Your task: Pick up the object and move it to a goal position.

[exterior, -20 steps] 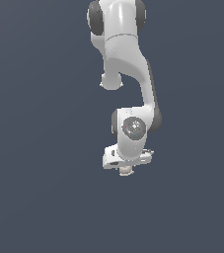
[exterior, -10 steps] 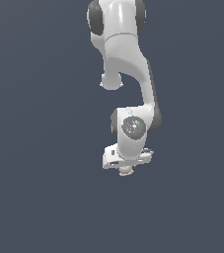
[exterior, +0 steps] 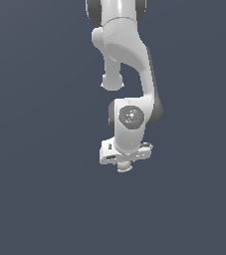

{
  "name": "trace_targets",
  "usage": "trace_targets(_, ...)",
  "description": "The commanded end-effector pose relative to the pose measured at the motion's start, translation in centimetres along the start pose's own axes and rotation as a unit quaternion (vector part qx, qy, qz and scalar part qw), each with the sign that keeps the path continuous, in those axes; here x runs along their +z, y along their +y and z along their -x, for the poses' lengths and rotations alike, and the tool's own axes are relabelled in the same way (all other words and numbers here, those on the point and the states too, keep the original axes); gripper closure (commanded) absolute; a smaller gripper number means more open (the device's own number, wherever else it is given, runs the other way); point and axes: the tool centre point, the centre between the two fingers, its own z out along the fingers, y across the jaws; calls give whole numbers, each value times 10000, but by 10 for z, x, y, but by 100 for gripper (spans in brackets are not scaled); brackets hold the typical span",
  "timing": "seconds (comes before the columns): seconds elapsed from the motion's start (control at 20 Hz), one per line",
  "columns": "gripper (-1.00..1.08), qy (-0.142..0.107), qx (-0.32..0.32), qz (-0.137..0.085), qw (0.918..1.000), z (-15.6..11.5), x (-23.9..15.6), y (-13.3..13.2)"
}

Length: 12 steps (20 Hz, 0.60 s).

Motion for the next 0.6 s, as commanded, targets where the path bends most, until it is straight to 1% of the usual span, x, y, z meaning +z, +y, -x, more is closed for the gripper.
trace_targets(0.0, 108, 7, 2, 1, 10000, 5, -18, 6)
trace_targets(0.2, 108, 7, 2, 1, 10000, 15, -55, 19)
trace_targets(0.55, 108, 7, 2, 1, 10000, 37, -134, 46)
